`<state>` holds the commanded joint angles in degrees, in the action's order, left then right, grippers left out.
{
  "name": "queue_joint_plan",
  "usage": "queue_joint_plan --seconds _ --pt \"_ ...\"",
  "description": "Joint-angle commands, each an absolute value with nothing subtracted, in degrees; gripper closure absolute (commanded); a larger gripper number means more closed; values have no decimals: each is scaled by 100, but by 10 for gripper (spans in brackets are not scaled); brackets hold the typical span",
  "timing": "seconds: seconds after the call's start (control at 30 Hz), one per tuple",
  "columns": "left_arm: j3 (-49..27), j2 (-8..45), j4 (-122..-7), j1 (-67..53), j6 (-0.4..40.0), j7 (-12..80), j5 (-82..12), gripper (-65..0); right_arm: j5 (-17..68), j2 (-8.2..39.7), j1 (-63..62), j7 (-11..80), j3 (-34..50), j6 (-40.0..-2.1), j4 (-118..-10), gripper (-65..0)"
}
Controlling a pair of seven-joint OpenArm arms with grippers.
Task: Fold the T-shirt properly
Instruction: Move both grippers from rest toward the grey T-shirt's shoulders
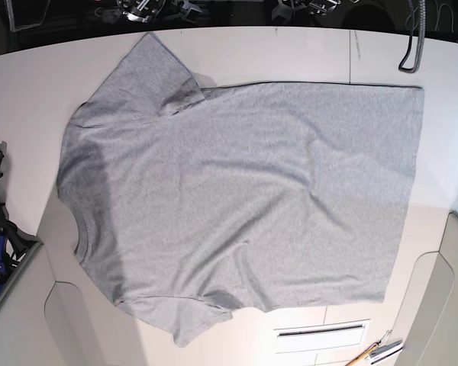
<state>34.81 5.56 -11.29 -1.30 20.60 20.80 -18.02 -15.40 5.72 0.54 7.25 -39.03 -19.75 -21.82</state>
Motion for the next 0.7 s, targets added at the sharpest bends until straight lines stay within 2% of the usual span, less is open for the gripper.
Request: queue_joint_plan --seconds 0.43,0.5,0.7 --pt "3481 718 -1286 -617 1966 2086 -1800 -17 -1540 792 276 727 -3903 -1977 -2215 0" --pt "3481 854 -1479 -768 1844 2143 -1831 -17 -1540 897 368 727 -3903 -1979 -2281 0" --pt "3479 1288 -2416 -1455 1865 2342 -1990 -17 -1518 1426 821 729 -3903 -1975 -3017 0"
